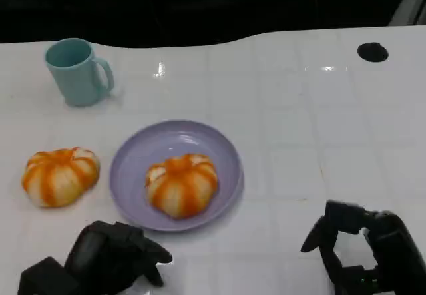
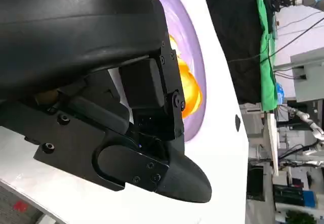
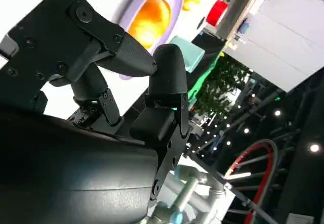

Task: Grasp the bread from the table and place it into the plate.

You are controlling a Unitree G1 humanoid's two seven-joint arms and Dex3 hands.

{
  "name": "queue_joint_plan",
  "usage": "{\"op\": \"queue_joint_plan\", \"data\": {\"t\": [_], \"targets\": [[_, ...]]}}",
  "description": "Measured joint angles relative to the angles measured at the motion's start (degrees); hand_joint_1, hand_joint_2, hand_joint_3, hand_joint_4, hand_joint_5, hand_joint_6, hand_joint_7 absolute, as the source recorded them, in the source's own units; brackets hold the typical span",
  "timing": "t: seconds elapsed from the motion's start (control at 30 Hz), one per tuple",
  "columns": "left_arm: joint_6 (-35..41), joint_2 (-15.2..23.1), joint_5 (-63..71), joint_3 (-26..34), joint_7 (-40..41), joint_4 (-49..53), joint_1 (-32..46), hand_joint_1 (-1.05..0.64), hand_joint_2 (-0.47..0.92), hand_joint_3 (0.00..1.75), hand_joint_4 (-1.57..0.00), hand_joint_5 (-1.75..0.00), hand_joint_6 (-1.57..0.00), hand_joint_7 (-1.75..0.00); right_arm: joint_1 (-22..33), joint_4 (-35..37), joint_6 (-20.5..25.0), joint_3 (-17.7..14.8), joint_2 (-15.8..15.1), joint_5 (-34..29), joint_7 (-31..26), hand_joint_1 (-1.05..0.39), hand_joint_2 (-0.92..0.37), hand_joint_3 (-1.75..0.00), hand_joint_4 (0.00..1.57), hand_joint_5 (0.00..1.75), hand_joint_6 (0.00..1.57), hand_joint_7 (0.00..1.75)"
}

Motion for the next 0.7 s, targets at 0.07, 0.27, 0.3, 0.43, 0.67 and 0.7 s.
{"op": "queue_joint_plan", "data": {"t": [0.07,0.27,0.3,0.43,0.67,0.7], "targets": [[-0.02,0.22,0.0,0.04,-0.02,0.29,-0.14,-1.05,0.92,0.08,-1.32,-0.99,-1.56,-0.26,-0.01,0.69,-0.4,-0.06,0.06,-0.25,-0.11,-0.2,-0.29,-1.48,0.87,1.69,0.88,1.33],[-0.27,0.35,-0.05,0.15,-0.08,0.86,-0.5,-1.05,0.92,0.09,-1.31,-0.99,-1.55,-0.26,-0.17,2.91,-1.71,-0.14,0.14,-1.79,-0.36,-0.22,-0.3,-1.44,0.87,1.67,0.89,1.3],[-0.45,0.35,-0.1,0.18,-0.16,0.98,-0.52,-1.05,0.92,0.09,-1.31,-0.99,-1.55,-0.26,-0.28,3.6,-2.19,-0.18,0.15,-2.03,-0.57,-0.22,-0.31,-1.43,0.87,1.67,0.89,1.29],[-0.77,0.43,-0.3,0.31,-0.63,1.31,-0.55,-1.05,0.92,0.09,-1.31,-1.0,-1.55,-0.26,-0.6,4.65,-3.06,-0.39,0.16,-2.9,-1.33,-0.21,-0.28,-1.46,0.87,1.64,0.9,1.26],[-1.13,0.65,-0.3,0.44,-0.86,2.27,-0.91,-1.05,0.92,0.09,-1.31,-1.01,-1.55,-0.26,-1.31,6.59,-4.06,-0.43,0.16,-3.85,-2.04,-0.18,-0.29,-1.4,0.87,1.63,0.89,1.22],[-1.18,0.65,-0.31,0.46,-0.89,2.42,-0.99,-1.05,0.92,0.09,-1.31,-1.01,-1.55,-0.26,-1.48,6.91,-4.17,-0.39,0.16,-3.82,-2.01,-0.18,-0.29,-1.36,0.87,1.61,0.89,1.18]]}}
